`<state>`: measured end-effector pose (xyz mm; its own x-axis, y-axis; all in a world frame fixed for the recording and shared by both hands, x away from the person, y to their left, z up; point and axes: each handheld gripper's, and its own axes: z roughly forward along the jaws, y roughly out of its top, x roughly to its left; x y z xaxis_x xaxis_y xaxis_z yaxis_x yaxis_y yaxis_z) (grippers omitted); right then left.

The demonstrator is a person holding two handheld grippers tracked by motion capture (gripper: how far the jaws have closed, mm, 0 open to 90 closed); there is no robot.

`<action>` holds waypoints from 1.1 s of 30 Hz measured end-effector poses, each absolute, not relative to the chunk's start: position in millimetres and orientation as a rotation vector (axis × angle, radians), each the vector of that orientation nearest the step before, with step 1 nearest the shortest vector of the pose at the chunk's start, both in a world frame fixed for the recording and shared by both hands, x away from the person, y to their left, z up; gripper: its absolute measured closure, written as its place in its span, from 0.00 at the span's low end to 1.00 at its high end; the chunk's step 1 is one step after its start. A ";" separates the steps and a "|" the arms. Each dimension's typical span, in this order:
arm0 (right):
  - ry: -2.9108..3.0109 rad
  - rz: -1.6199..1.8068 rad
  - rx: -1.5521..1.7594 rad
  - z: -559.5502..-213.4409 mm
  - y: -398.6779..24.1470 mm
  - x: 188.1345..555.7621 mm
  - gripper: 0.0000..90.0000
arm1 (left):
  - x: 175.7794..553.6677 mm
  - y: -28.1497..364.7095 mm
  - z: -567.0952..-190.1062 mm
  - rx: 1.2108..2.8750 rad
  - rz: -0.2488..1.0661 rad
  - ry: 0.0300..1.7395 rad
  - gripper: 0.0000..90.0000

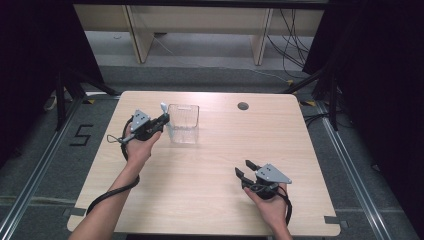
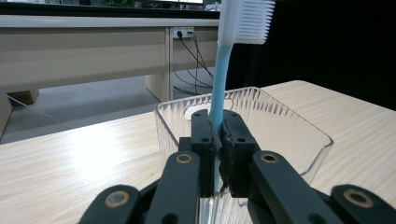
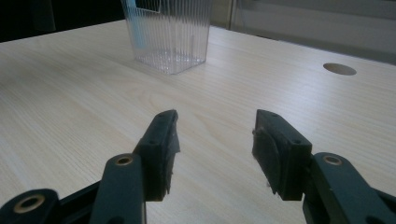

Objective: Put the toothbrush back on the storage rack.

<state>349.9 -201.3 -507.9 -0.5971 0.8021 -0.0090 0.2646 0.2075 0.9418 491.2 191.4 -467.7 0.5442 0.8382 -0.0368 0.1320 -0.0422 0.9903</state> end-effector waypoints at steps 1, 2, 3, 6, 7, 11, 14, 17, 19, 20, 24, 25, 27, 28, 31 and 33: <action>1.983 1.391 0.991 -507.9 -201.0 349.6 0.56 | 491.0 191.4 -468.4 1.530 0.703 0.864 0.93; 1.989 1.388 0.991 -507.8 -201.1 349.5 0.56 | 490.9 191.3 -469.0 1.530 0.703 0.864 0.93; 1.973 1.377 0.961 -508.0 -202.0 350.9 0.56 | 490.6 191.5 -469.8 1.529 0.703 0.866 0.93; 1.993 1.389 0.999 -507.8 -200.9 349.3 0.56 | 489.7 191.4 -470.6 1.527 0.703 0.871 0.93; 1.992 1.388 0.996 -508.1 -200.9 349.6 0.56 | 489.2 191.5 -470.8 1.528 0.705 0.869 0.93; 1.969 1.380 0.966 -508.8 -200.9 351.2 0.56 | 489.2 191.6 -470.7 1.530 0.706 0.869 0.92; 1.970 1.380 0.967 -508.8 -200.7 351.2 0.56 | 489.2 191.7 -470.7 1.530 0.705 0.872 0.92; 1.981 1.393 0.992 -508.9 -200.0 350.4 0.56 | 488.6 192.3 -470.7 1.531 0.708 0.877 0.91; 1.967 1.387 0.969 -509.1 -200.7 351.5 0.56 | 488.2 192.1 -470.6 1.530 0.707 0.879 0.90; 1.977 1.398 0.978 -509.4 -200.1 351.3 0.55 | 487.5 191.6 -470.3 1.535 0.711 0.877 0.87; 1.986 1.400 0.987 -509.2 -199.8 350.9 0.55 | 485.9 189.8 -469.4 1.550 0.725 0.874 0.77; 1.987 1.393 0.987 -508.9 -200.1 350.8 0.55 | 485.4 188.8 -468.4 1.550 0.721 0.882 0.72; 1.981 1.392 0.974 -509.1 -200.6 351.4 0.55 | 485.6 188.5 -468.0 1.556 0.715 0.878 0.65; 1.981 1.392 0.974 -509.1 -200.6 351.4 0.55 | 485.4 188.2 -467.6 1.559 0.715 0.874 0.65; 1.986 1.392 0.985 -509.0 -200.3 350.9 0.55 | 483.0 187.6 -466.1 1.552 0.728 0.895 0.54; 1.986 1.383 0.985 -508.7 -200.7 350.8 0.55 | 483.1 188.2 -465.9 1.557 0.733 0.901 0.47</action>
<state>350.8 -200.7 -508.7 -0.5988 0.8008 -0.0115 0.2670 0.2131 0.9398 483.1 188.2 -465.9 0.5128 0.8582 -0.0202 0.1550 -0.0695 0.9855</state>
